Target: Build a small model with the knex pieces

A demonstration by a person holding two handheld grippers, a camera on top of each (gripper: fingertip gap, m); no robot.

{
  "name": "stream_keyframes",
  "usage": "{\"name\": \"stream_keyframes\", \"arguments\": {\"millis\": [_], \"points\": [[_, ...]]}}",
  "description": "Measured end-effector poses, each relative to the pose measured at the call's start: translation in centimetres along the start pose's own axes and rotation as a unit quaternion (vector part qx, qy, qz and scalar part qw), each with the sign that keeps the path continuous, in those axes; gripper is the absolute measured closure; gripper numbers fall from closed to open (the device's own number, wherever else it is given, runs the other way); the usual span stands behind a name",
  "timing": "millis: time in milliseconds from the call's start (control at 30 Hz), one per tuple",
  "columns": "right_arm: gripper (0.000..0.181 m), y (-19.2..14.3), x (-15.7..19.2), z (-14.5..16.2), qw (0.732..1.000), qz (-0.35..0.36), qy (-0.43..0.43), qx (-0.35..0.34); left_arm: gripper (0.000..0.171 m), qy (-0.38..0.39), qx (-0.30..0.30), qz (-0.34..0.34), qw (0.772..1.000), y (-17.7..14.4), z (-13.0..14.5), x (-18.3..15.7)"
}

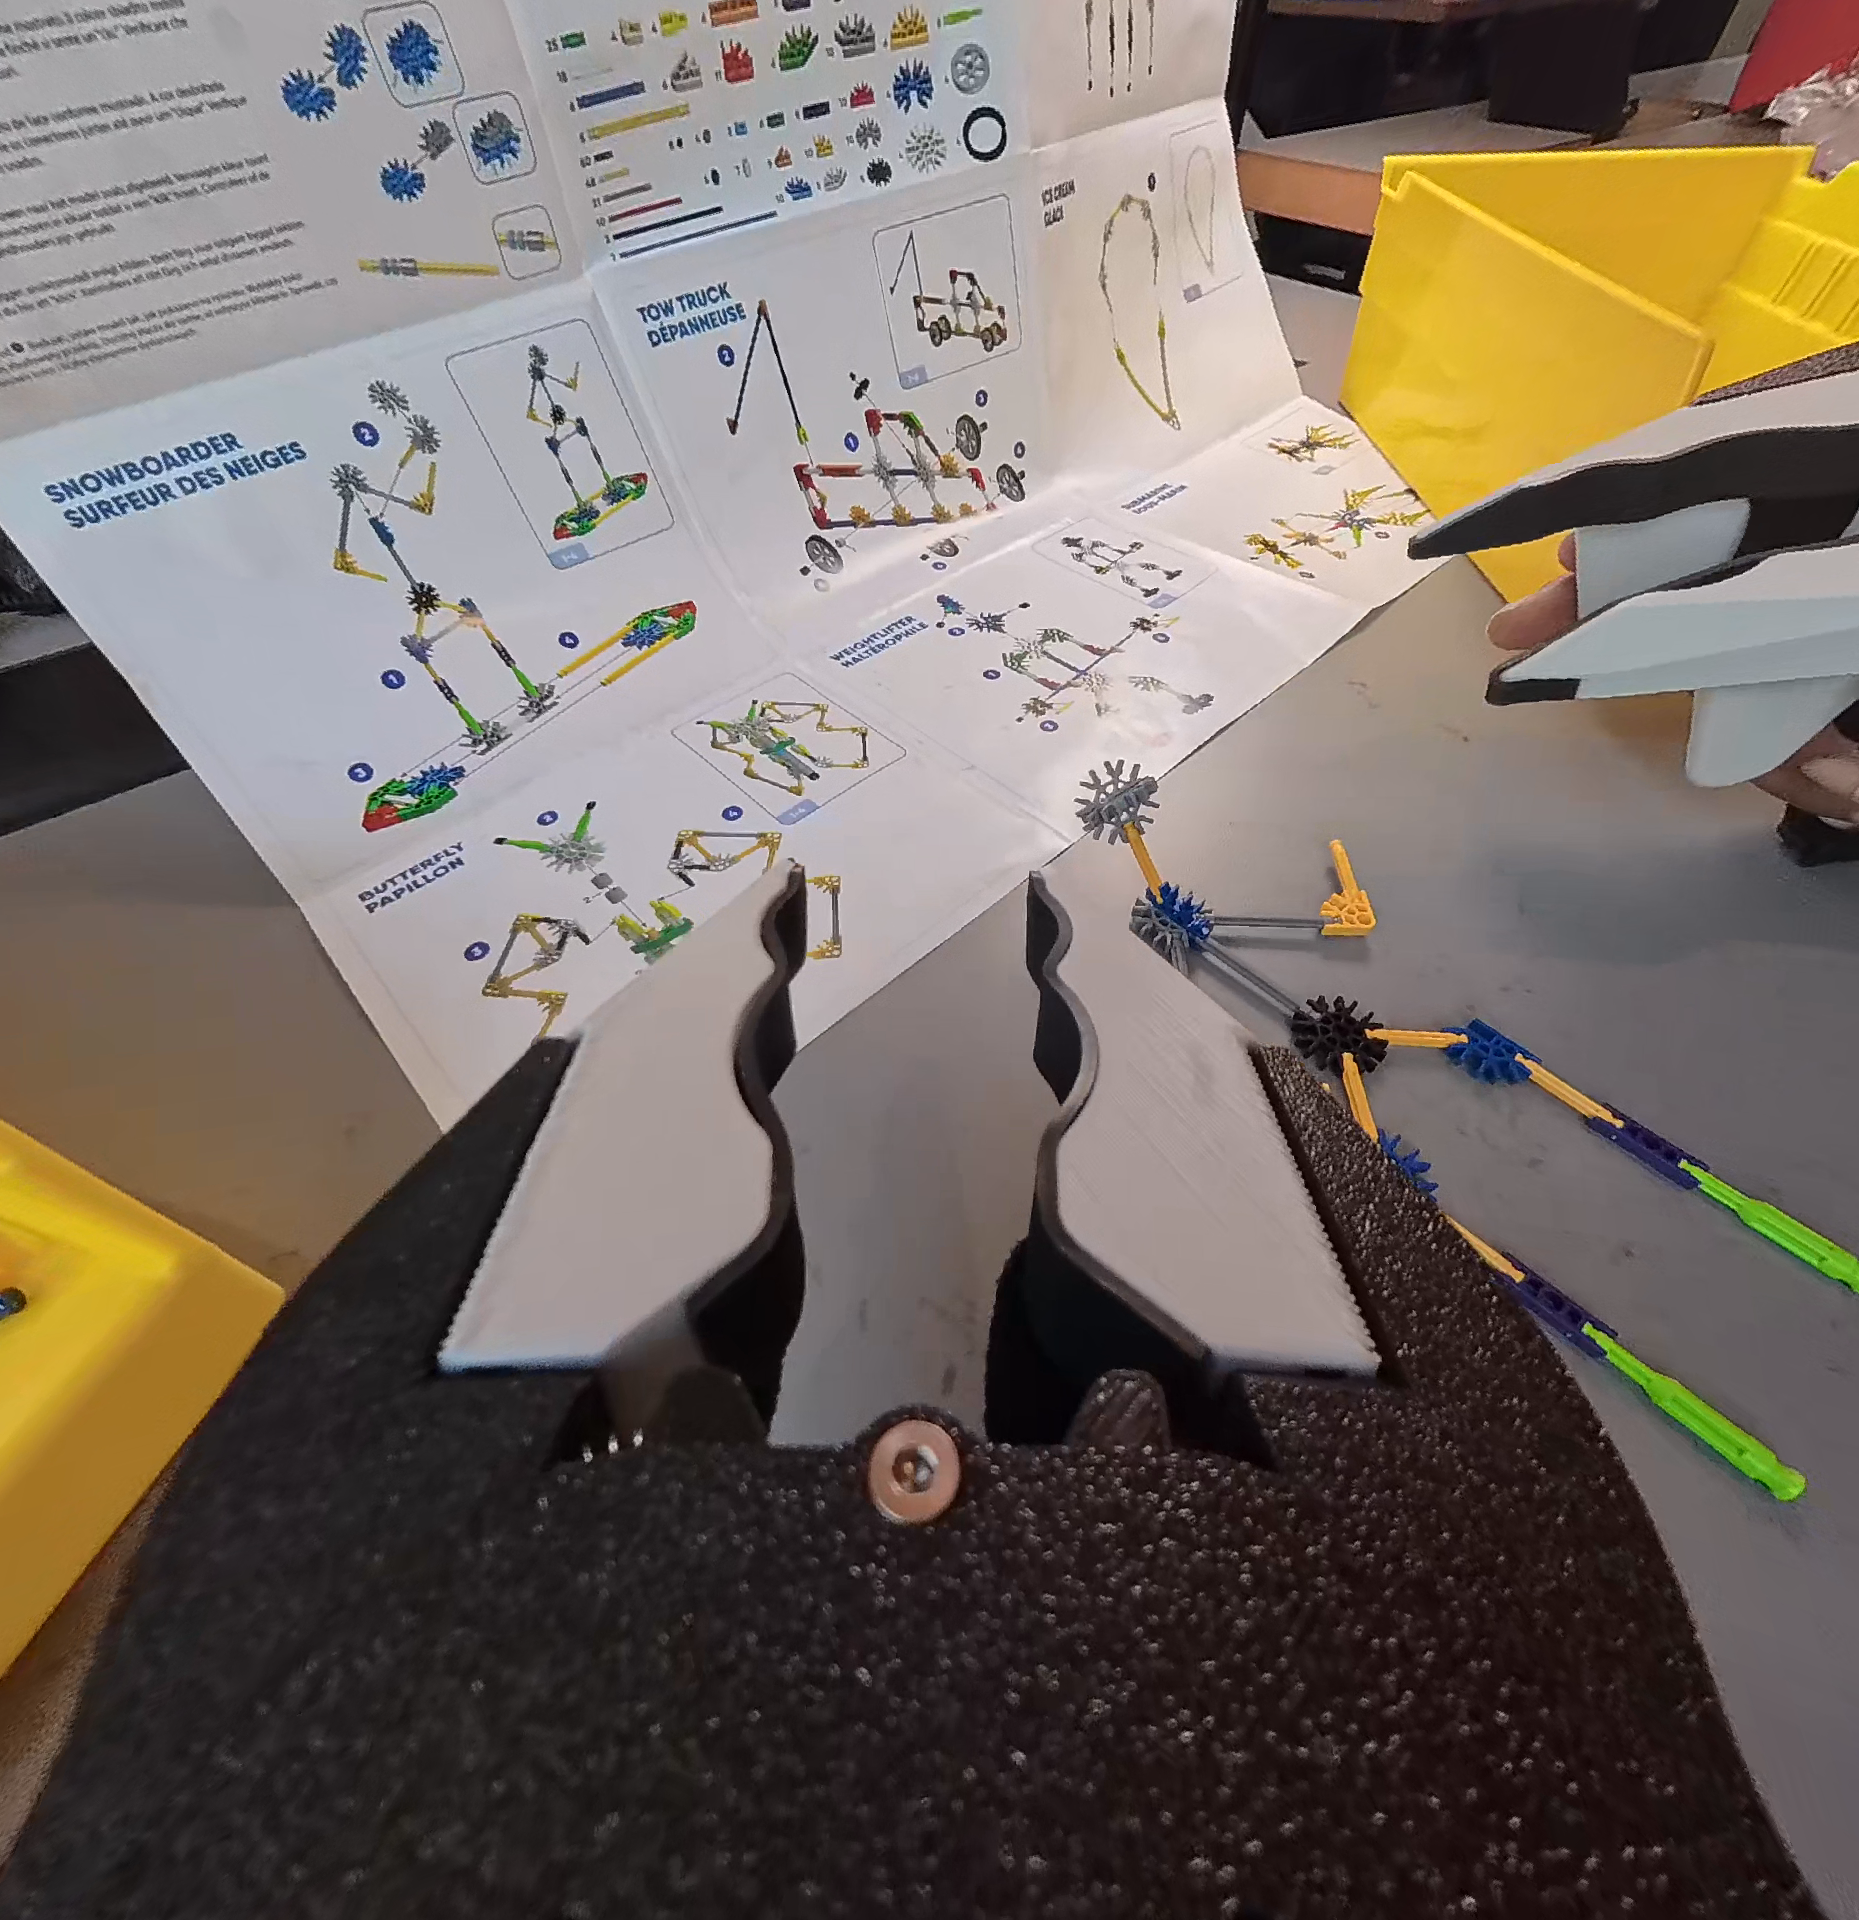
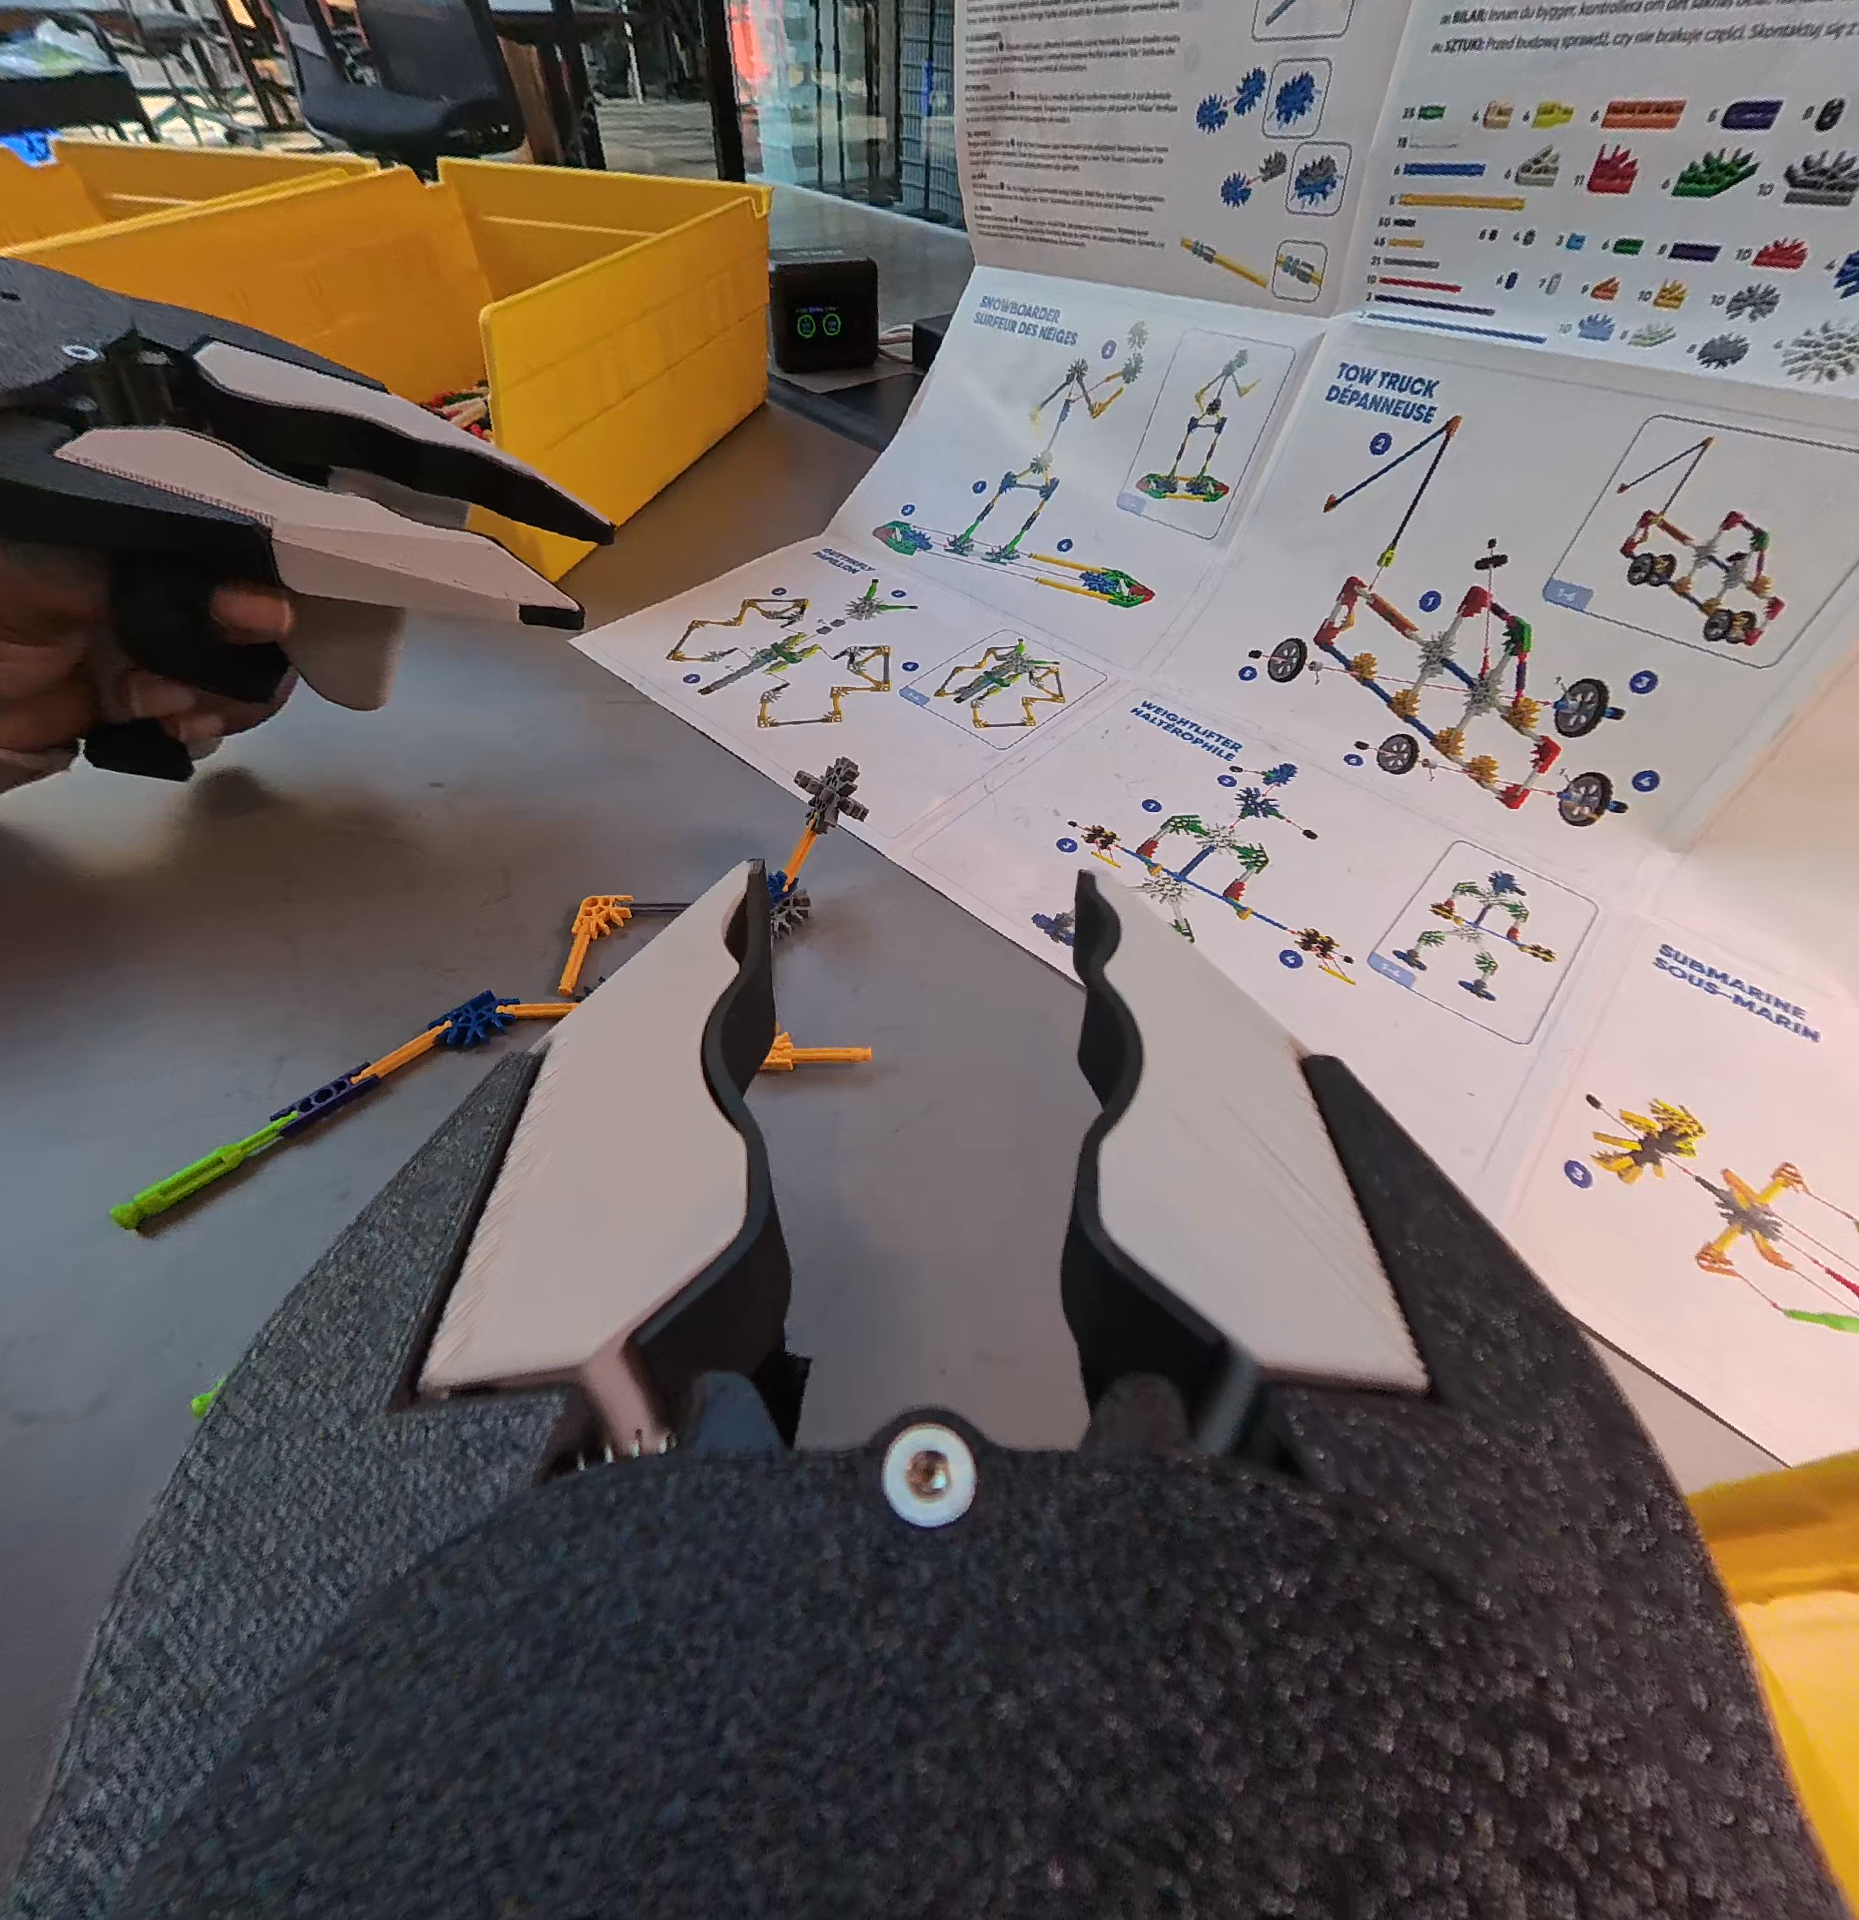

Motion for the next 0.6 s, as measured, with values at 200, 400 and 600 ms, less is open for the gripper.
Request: {"name": "stream_keyframes", "arguments": {"millis": [200, 400, 600], "points": [[0.127, 0.05, 0.37, 0.03, 1.0, -0.007, -0.011, 0.002, 0.129, -0.01, 0.0, 0.012, 1.0, 0.26, 0.19, -0.18], [0.134, 0.09, 0.74, 0.09, 1.0, -0.016, -0.021, 0.005, 0.137, -0.006, 0.001, 0.031, 0.999, 0.39, 0.29, -0.63], [0.135, 0.02, 0.67, 0.03, 1.0, -0.012, -0.021, 0.001, 0.144, -0.024, -0.005, 0.044, 0.999, 0.36, 0.16, -0.56]]}}
Point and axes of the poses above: each gripper's, where its closed fingertips meet, y out along the fingers, z out of its underside, x = y × z across the jaws, the point moved 4 cm from there along -y, back along the fingers, and after that the axes turned 2 degrees about y, right-handed, at the moved point
